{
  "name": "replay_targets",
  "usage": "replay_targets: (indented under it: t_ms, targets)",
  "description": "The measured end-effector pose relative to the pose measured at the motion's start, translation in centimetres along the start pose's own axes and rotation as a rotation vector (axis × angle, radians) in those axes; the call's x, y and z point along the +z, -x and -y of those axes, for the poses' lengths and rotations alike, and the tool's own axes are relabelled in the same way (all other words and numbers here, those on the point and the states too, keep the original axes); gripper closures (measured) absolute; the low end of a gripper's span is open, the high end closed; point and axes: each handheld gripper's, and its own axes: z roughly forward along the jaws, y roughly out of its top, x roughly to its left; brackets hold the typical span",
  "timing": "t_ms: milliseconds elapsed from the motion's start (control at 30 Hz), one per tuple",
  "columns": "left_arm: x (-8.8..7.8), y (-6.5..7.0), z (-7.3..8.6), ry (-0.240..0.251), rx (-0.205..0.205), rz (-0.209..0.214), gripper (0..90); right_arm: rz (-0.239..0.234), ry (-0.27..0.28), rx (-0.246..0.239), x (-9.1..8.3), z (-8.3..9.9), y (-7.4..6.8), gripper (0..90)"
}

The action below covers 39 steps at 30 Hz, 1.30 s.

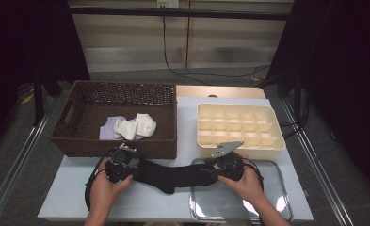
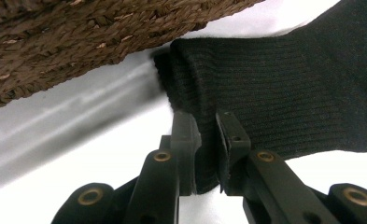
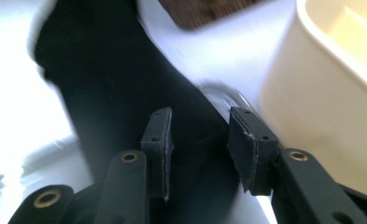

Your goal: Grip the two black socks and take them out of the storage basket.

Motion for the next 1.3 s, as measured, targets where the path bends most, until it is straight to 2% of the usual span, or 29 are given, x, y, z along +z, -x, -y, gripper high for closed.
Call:
replay_targets:
  t_ms: [67,100,200,267,433,467,567,633,700,767,833,867,900,1000,1033,1067,1133,1200,1267,1300]
  targets:
    - [0.0,0.0,0.0,0.001,0.000,0.001,79.6,0.003,-0.014,0.009,-0.1,0.4,0.4,60.4]
    - [0.0,0.0,0.1,0.004,-0.006,0.006,79.5,0.018,-0.010,0.040,-0.6,0.8,0.7,60.1]
    - [0.0,-0.1,0.1,0.004,-0.014,0.014,79.3,0.003,0.032,0.085,-1.6,1.5,1.5,64.8]
    - [0.0,0.0,0.0,0.005,-0.011,0.005,79.2,0.003,0.000,0.065,-1.7,1.6,1.5,67.5]
    - [0.0,0.0,0.0,0.008,-0.017,0.009,78.7,-0.023,-0.012,0.045,-1.0,2.2,1.3,83.9]
    - [0.0,0.0,0.0,0.010,-0.017,0.009,78.5,-0.023,-0.022,0.050,-1.0,2.2,1.3,84.6]
    - [-0.1,0.0,0.0,0.018,-0.016,0.006,76.4,-0.017,-0.007,0.047,-1.2,1.9,1.4,85.2]
    - [-0.4,-0.1,0.0,0.039,-0.024,0.016,69.7,-0.002,0.022,0.046,-1.6,1.7,1.6,85.2]
    - [-0.8,0.0,0.0,0.053,-0.028,0.014,64.0,-0.006,0.020,0.042,-1.7,1.6,1.7,84.9]
    - [-1.2,-0.1,0.1,0.073,-0.033,0.002,59.4,0.011,0.020,0.039,-1.7,1.6,1.6,83.2]
    - [-1.3,-0.2,0.4,0.075,-0.037,-0.017,57.3,0.013,0.027,0.043,-1.8,1.6,1.6,79.9]
    - [-1.3,-0.3,0.5,0.067,-0.039,-0.004,57.4,0.011,0.029,0.047,-1.8,1.6,1.5,77.5]
    - [-1.3,-0.3,0.6,0.068,-0.042,-0.014,57.4,0.019,0.035,0.048,-1.9,1.5,1.5,76.0]
    - [-0.9,-0.4,0.8,0.072,-0.042,-0.002,57.2,0.012,0.048,0.049,-2.3,1.2,1.3,75.7]
    - [-0.5,-0.3,0.8,0.064,-0.037,-0.022,56.8,0.016,0.049,0.040,-2.4,1.1,1.3,75.9]
    - [-0.3,-0.3,0.8,0.052,-0.034,-0.016,57.8,0.007,0.052,0.039,-2.5,1.1,1.2,77.5]
    - [0.0,-0.1,0.9,0.059,-0.033,-0.013,60.1,0.005,0.051,0.048,-2.4,1.0,1.0,79.3]
    - [0.1,0.1,0.8,0.047,-0.031,0.006,72.0,-0.019,0.043,0.034,-2.0,1.0,0.8,83.2]
    - [0.1,0.2,0.7,0.043,-0.041,0.009,75.6,-0.039,0.045,0.032,-1.5,0.9,0.5,86.9]
    - [0.0,0.3,0.6,0.035,-0.030,0.004,76.8,-0.046,0.046,0.031,-1.3,0.6,0.3,88.1]
